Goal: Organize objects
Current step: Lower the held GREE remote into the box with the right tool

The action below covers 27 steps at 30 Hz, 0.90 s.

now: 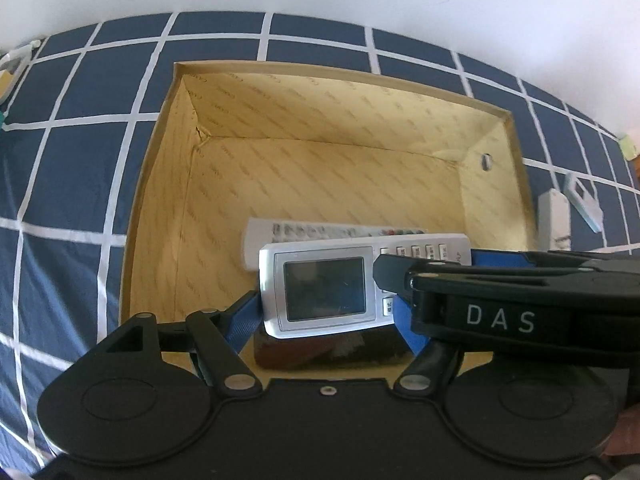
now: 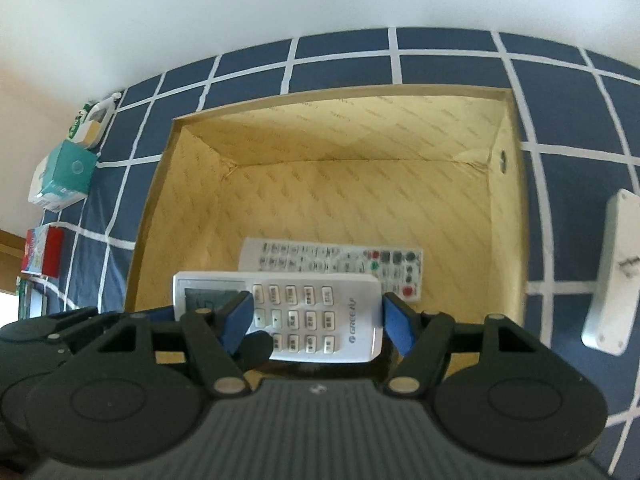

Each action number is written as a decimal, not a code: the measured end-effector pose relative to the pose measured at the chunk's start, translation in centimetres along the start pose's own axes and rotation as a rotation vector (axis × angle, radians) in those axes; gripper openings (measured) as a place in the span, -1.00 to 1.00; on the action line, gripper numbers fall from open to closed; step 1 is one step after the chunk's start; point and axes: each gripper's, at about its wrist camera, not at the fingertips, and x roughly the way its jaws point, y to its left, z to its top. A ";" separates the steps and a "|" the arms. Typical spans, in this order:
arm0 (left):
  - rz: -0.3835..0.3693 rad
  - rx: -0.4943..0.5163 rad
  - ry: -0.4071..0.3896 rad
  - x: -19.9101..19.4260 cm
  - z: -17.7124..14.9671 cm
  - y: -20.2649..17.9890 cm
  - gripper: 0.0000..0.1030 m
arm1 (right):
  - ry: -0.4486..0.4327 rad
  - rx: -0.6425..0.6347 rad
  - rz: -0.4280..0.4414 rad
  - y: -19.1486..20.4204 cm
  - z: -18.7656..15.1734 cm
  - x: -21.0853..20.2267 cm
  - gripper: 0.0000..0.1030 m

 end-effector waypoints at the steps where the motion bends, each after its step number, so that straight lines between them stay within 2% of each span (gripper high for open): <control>1: 0.000 0.002 0.007 0.5 0.4 0.2 0.37 | 0.006 0.003 0.000 -0.1 0.4 0.5 0.36; 16: 0.000 0.031 0.063 6.8 4.6 1.2 0.37 | 0.046 0.058 0.003 -2.8 4.8 6.6 0.36; 27: -0.012 0.044 0.102 9.5 6.5 1.8 0.37 | 0.077 0.089 -0.008 -3.8 6.4 9.2 0.36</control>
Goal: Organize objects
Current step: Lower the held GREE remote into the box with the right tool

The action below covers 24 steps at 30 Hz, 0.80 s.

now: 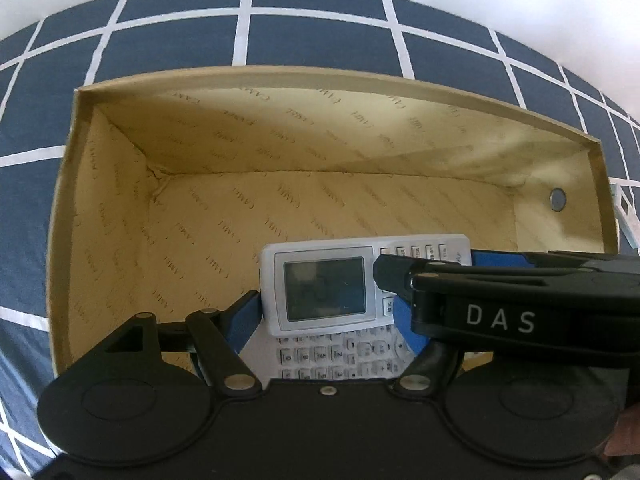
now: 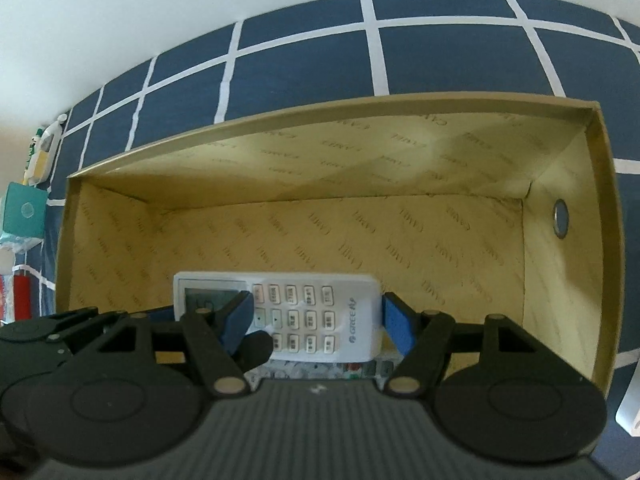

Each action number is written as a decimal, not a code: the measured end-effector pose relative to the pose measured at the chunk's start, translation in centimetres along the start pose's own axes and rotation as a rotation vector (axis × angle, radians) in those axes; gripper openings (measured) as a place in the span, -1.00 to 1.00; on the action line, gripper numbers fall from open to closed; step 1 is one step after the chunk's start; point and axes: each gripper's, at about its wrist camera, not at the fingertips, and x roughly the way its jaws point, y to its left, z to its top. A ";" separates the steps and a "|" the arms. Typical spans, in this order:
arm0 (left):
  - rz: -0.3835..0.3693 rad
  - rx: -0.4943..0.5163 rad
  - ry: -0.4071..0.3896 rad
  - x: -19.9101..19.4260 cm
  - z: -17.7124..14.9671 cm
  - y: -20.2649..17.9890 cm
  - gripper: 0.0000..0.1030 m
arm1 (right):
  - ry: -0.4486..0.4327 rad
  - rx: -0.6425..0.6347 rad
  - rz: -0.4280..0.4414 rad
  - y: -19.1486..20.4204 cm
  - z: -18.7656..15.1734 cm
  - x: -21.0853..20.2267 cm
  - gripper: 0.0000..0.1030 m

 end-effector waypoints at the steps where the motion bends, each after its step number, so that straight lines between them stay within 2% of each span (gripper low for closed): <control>1: 0.000 0.001 0.000 0.2 0.1 0.0 0.37 | 0.000 0.003 0.000 -0.1 0.1 0.2 0.36; 14: -0.018 -0.015 0.039 2.0 0.8 0.7 0.37 | 0.032 0.026 -0.021 -0.6 0.7 1.9 0.36; 24: -0.020 -0.011 0.037 2.1 0.9 0.8 0.43 | 0.033 0.034 -0.028 -0.6 0.6 1.9 0.35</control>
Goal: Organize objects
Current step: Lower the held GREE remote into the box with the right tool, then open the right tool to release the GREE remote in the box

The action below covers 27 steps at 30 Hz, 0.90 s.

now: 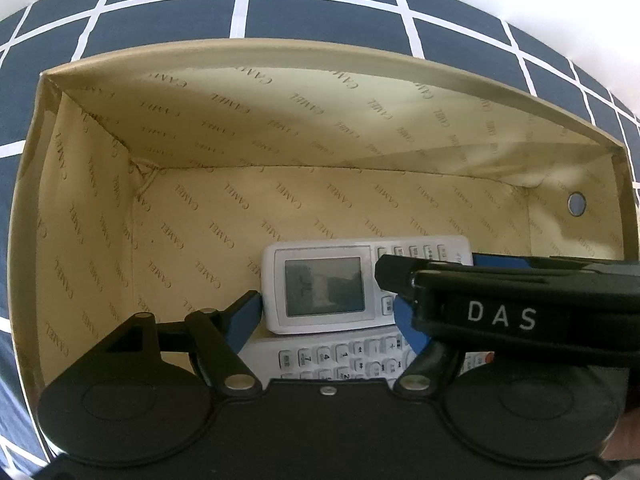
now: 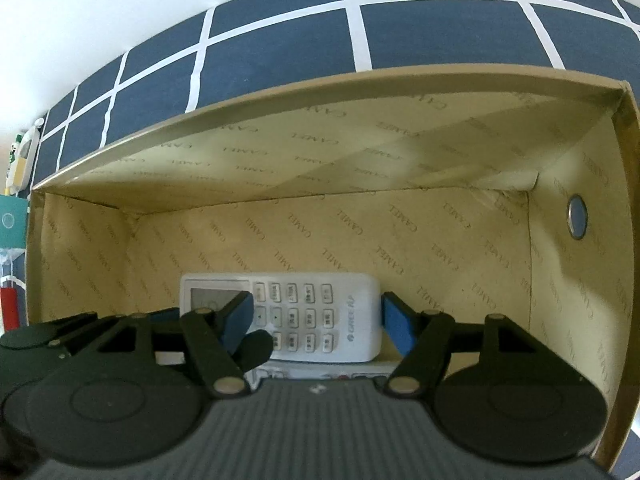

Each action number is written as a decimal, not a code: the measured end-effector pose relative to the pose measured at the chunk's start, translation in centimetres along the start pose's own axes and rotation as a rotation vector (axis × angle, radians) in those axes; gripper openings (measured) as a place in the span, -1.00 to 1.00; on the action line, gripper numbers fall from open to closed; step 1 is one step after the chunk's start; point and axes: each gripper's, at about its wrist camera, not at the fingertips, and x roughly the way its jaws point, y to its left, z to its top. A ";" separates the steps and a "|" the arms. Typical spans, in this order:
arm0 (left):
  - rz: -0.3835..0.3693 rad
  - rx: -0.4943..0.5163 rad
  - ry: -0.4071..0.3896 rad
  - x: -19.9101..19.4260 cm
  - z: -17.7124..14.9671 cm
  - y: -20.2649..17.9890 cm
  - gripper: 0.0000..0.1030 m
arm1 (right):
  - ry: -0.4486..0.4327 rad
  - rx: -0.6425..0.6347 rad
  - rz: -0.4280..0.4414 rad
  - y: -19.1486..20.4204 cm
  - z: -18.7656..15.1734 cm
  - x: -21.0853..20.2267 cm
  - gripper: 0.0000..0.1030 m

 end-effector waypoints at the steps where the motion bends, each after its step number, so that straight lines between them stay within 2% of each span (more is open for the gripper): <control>1: -0.004 -0.004 -0.001 0.0 0.0 0.0 0.44 | -0.001 -0.003 0.001 0.0 0.0 0.0 0.35; 8: 0.026 0.005 -0.020 -1.1 -0.3 -0.1 0.44 | -0.009 0.002 0.009 -0.1 -0.3 -0.2 0.35; 14: 0.038 0.000 -0.048 -3.0 -1.1 -0.2 0.47 | -0.050 0.002 -0.013 0.1 -0.9 -1.8 0.37; 22: 0.058 0.006 -0.104 -6.7 -2.7 -1.1 0.56 | -0.115 -0.030 -0.025 1.2 -2.4 -5.9 0.42; 27: 0.069 0.012 -0.147 -9.3 -4.3 -1.8 0.64 | -0.163 -0.038 -0.042 1.4 -4.0 -9.2 0.60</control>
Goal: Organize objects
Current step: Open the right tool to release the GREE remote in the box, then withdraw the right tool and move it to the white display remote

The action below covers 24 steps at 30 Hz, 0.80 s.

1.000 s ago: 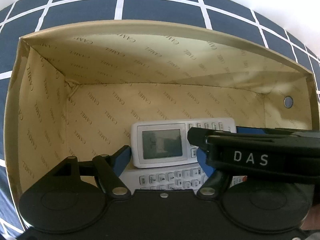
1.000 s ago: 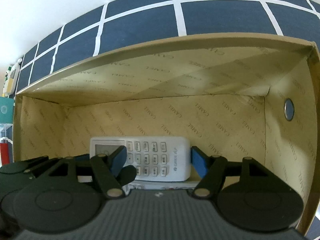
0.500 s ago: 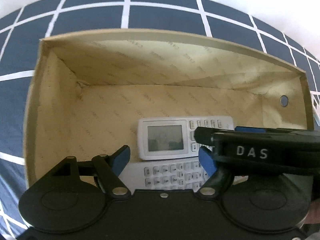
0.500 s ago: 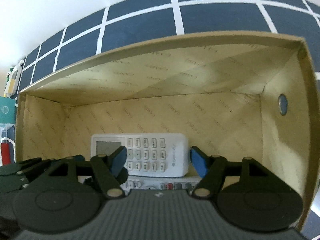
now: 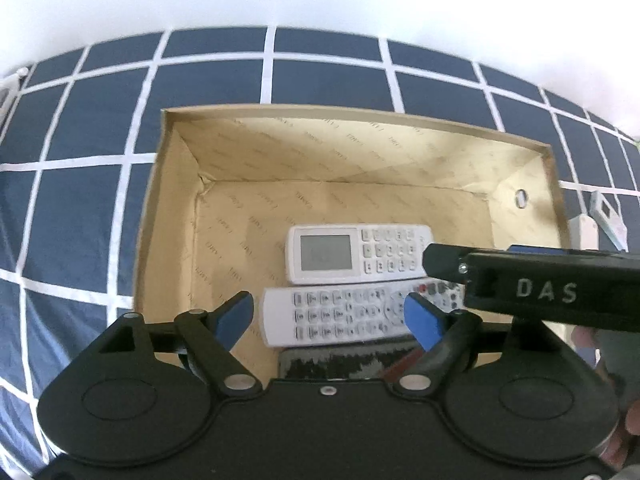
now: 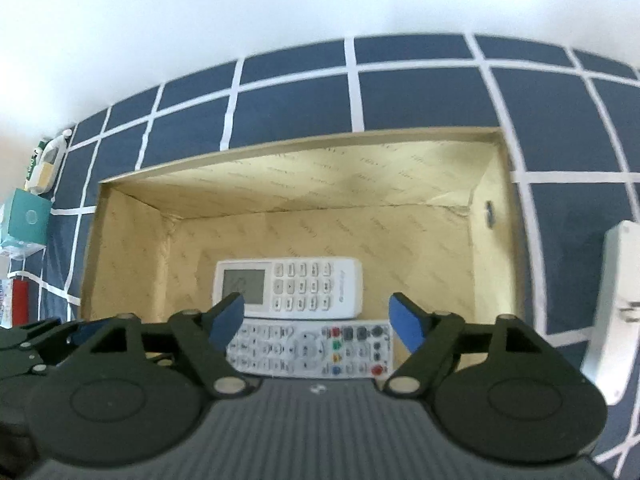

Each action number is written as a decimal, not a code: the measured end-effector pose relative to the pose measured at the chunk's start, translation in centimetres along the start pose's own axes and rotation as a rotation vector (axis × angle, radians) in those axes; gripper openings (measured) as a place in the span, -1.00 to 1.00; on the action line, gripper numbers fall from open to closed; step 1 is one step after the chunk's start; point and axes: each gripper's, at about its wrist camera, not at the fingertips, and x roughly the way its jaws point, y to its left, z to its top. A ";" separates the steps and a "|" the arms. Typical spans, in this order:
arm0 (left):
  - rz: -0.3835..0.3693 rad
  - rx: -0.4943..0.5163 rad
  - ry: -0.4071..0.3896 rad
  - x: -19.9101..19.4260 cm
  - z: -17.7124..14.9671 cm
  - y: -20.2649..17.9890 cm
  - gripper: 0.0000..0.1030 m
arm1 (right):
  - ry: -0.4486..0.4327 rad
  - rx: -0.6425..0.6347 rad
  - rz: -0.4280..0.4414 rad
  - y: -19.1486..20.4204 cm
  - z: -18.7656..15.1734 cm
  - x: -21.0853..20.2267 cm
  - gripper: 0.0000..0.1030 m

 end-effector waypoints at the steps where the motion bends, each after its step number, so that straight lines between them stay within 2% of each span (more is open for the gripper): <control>1: 0.002 -0.001 -0.008 -0.5 -0.3 -0.2 0.76 | -0.008 -0.002 -0.003 0.0 -0.3 -0.7 0.61; 14: 0.042 0.038 -0.123 -7.7 -5.3 -2.9 0.99 | -0.110 0.004 -0.026 -1.5 -5.1 -9.5 0.99; 24: 0.066 0.063 -0.188 -11.9 -8.3 -6.2 1.00 | -0.175 0.071 -0.039 -5.3 -9.6 -14.9 1.00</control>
